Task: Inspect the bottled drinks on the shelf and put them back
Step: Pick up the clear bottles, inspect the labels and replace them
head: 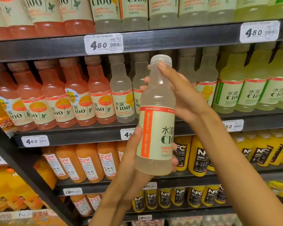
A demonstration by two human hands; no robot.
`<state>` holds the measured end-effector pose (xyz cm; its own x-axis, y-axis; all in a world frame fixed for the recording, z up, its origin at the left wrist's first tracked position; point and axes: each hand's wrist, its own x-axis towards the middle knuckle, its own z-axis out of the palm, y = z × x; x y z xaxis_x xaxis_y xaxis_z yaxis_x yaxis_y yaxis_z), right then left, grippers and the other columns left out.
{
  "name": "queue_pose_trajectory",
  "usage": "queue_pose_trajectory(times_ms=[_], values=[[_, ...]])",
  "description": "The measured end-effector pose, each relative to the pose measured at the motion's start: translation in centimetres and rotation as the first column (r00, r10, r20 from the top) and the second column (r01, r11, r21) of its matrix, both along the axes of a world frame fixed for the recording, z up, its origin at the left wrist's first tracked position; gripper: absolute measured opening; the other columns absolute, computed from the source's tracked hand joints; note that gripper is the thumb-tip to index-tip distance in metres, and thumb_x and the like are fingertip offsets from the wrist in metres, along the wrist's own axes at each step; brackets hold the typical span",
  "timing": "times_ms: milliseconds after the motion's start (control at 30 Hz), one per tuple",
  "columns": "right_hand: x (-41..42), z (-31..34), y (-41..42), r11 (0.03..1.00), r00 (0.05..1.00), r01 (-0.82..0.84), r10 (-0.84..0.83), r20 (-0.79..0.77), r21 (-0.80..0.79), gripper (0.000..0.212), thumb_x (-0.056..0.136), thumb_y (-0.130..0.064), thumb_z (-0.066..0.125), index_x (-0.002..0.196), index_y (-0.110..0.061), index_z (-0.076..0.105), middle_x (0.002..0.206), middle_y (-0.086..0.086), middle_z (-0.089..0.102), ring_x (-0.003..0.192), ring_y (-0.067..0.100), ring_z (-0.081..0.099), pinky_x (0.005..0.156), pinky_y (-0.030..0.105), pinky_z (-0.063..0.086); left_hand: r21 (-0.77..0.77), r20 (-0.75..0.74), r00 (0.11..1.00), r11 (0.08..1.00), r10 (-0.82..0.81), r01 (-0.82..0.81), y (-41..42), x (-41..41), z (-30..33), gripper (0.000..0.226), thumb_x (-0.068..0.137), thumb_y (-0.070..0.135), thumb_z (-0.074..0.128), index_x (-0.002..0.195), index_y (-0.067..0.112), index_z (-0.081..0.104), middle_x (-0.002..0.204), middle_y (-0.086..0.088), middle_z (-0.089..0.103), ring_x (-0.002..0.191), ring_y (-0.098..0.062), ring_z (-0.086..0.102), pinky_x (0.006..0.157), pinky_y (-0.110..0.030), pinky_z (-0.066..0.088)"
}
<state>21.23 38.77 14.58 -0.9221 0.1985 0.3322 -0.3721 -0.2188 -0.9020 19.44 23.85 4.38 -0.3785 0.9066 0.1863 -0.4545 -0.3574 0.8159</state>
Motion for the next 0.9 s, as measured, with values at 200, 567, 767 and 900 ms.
queue_pose_trajectory(times_ms=[200, 567, 767, 900], values=[[0.2, -0.2, -0.3, 0.983, 0.987, -0.148, 0.141, -0.075, -0.112, 0.024, 0.095, -0.027, 0.052, 0.114, -0.013, 0.050, 0.079, 0.004, 0.064, 0.071, 0.017, 0.066, 0.070, 0.033, 0.056, -0.017, 0.020, 0.998, 0.998, -0.056, 0.056, 0.6, 0.3, -1.0, 0.080, 0.083, 0.063, 0.056, 0.138, 0.006, 0.042, 0.107, -0.018, 0.064, 0.088, -0.028, 0.066, 0.078, -0.039, 0.054], [1.5, 0.1, -1.5, 0.966, 0.959, 0.129, -0.064, -0.275, 0.225, 0.020, 0.094, -0.019, 0.054, 0.114, -0.020, 0.051, 0.078, -0.004, 0.066, 0.073, 0.014, 0.068, 0.068, 0.027, 0.054, -0.029, -0.613, 0.703, 0.879, 0.360, -0.475, 0.2, -0.8, -1.3, 0.063, 0.063, 0.041, 0.076, 0.120, 0.037, 0.051, 0.111, 0.015, 0.069, 0.105, -0.006, 0.065, 0.074, -0.013, 0.053], [3.0, 0.9, -1.4, 0.840, 0.949, 0.163, 0.010, -0.315, 0.518, 0.028, 0.087, -0.021, 0.062, 0.112, -0.017, 0.051, 0.089, -0.004, 0.068, 0.090, 0.016, 0.068, 0.082, 0.029, 0.052, 0.016, -0.694, 0.579, 0.813, 0.428, -0.582, 0.0, -2.1, -0.8, 0.071, 0.062, 0.041, 0.079, 0.122, 0.045, 0.043, 0.112, 0.023, 0.064, 0.106, 0.000, 0.062, 0.076, -0.011, 0.051], [4.3, 0.4, -1.1, 0.788, 0.938, 0.030, 0.191, -0.290, 0.615, 0.032, 0.082, -0.011, 0.063, 0.111, -0.012, 0.049, 0.097, -0.001, 0.065, 0.099, 0.019, 0.064, 0.088, 0.031, 0.048, 0.063, -0.729, 0.507, 0.783, 0.460, -0.619, -0.1, -3.0, -1.0, 0.078, 0.066, 0.017, 0.085, 0.125, 0.043, 0.041, 0.114, 0.029, 0.058, 0.108, 0.007, 0.056, 0.078, -0.005, 0.047]])
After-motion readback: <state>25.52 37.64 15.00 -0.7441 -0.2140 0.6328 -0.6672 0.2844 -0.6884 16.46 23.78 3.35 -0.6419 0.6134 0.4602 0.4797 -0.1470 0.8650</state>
